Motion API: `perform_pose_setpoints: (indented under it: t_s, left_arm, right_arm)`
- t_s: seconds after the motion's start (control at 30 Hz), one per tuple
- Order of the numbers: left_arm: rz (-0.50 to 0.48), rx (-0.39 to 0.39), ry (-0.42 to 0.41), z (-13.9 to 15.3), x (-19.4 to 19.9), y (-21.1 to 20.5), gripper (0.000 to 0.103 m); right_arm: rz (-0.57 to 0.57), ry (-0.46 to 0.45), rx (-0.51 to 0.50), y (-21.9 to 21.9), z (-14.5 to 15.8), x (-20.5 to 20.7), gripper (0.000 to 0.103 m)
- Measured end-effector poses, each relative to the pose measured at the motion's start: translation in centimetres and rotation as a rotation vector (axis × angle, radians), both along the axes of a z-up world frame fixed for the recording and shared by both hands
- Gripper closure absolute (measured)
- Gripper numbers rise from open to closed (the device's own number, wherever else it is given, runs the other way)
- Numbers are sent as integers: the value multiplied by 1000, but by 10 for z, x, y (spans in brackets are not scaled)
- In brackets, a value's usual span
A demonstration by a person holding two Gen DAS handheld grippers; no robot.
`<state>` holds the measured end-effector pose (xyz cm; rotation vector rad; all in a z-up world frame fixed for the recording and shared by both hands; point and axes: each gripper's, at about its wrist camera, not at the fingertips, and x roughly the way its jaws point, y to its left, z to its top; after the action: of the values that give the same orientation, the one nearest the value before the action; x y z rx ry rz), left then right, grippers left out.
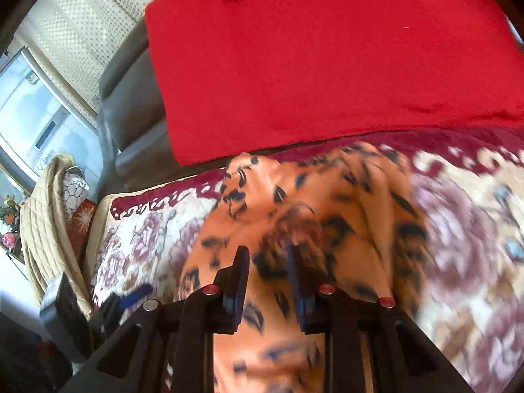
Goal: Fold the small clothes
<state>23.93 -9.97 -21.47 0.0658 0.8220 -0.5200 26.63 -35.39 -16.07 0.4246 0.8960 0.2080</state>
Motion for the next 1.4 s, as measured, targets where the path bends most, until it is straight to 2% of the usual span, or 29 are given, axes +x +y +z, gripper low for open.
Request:
perform_pose_setpoints:
  t_s: [0.17, 0.27, 0.37, 0.53, 0.7, 0.87, 1.1, 1.27, 1.33, 1.4]
  left_arm:
    - [0, 46, -25, -3, -4, -3, 0]
    - [-10, 72, -24, -11, -3, -7, 0]
    - [-11, 82, -25, -16, -3, -9, 0]
    - [-17, 79, -30, -15, -2, -6, 0]
    - [-4, 54, -37, -8, -5, -1, 0]
    - [-25, 120, -53, -18, -5, -11, 0]
    - [-12, 110, -41, -17, -4, -10, 0]
    - [43, 50, -27, -2, -1, 4, 0]
    - [76, 1, -38, 5, 2, 15, 0]
    - [97, -80, -15, 7, 7, 25, 0]
  right_arm:
    - [-57, 13, -74, -9, -16, -34, 75]
    - [-60, -24, -70, -12, -26, -41, 75]
    - [-75, -22, -62, -17, -22, -49, 75]
    - [-110, -81, -9, -27, -19, -73, 76]
    - [-105, -61, -23, -27, -28, -77, 75]
    - [-93, -47, -43, -24, -39, -73, 75]
    - [-91, -70, 11, -32, -33, -78, 76]
    - [-132, -146, 52, -44, -17, -91, 76]
    - [-149, -170, 71, -49, -14, -93, 75]
    - [-148, -147, 88, -51, -18, -89, 75]
